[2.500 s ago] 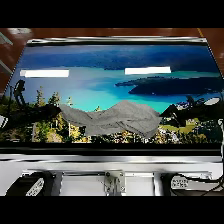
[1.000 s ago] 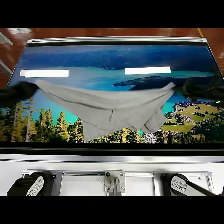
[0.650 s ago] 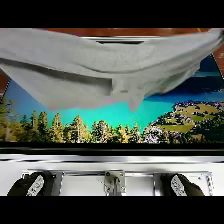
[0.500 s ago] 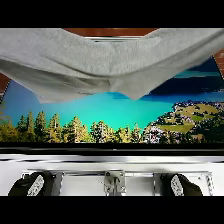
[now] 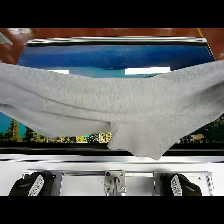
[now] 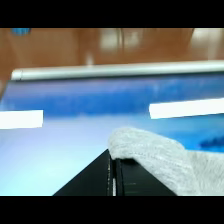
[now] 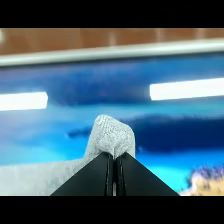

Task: Fold the shirts.

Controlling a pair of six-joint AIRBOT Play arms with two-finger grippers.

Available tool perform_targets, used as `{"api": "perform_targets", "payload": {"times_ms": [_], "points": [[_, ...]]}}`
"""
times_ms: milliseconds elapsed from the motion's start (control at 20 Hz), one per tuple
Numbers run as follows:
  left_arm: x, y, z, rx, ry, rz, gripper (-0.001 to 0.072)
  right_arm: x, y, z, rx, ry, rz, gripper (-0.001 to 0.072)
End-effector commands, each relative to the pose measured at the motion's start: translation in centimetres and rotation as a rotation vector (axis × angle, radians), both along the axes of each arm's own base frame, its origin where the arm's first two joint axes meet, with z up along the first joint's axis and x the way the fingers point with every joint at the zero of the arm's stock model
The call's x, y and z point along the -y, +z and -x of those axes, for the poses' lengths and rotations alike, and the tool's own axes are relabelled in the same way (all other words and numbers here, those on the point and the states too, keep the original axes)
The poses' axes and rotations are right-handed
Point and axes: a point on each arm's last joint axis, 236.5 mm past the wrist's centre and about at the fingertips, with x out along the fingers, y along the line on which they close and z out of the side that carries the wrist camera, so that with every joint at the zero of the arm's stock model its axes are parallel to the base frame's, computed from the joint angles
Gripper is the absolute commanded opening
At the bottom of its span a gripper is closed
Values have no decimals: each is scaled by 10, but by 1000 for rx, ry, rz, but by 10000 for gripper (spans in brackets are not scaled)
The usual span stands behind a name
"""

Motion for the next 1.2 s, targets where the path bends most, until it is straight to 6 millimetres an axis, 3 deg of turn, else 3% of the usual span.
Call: {"api": "perform_targets", "payload": {"times_ms": [0,150,300,500,650,750,850,950,1000,1050,1100,1150], "points": [[-23,-94,-25,-278,48,9,37,34,-69,-20,-270,-50,-23,60],[-34,-166,-68,-448,51,62,37,50,-130,-72,-419,-15,-158,60],[-41,-221,-118,-563,39,126,37,60,-201,-125,-570,6,-258,60],[-26,-292,-181,-669,-15,317,37,33,-296,-218,-650,24,-264,61],[-16,-336,-214,-712,-25,454,38,12,-352,-281,-605,-28,-314,61],[-9,-368,-222,-777,-28,512,38,-3,-385,-299,-622,-50,-348,61],[1,-402,-221,-875,-15,561,37,-25,-421,-297,-703,-41,-366,61],[11,-428,-212,-987,23,634,37,-45,-440,-290,-771,-11,-385,61],[13,-434,-204,-1038,24,650,73,-49,-439,-289,-772,-3,-389,98],[13,-435,-197,-1070,15,653,268,-51,-431,-288,-771,6,-394,289],[9,-432,-187,-1110,9,647,459,-47,-420,-284,-777,21,-389,556],[2,-428,-172,-1170,5,625,545,-41,-405,-277,-783,51,-367,640]]}}
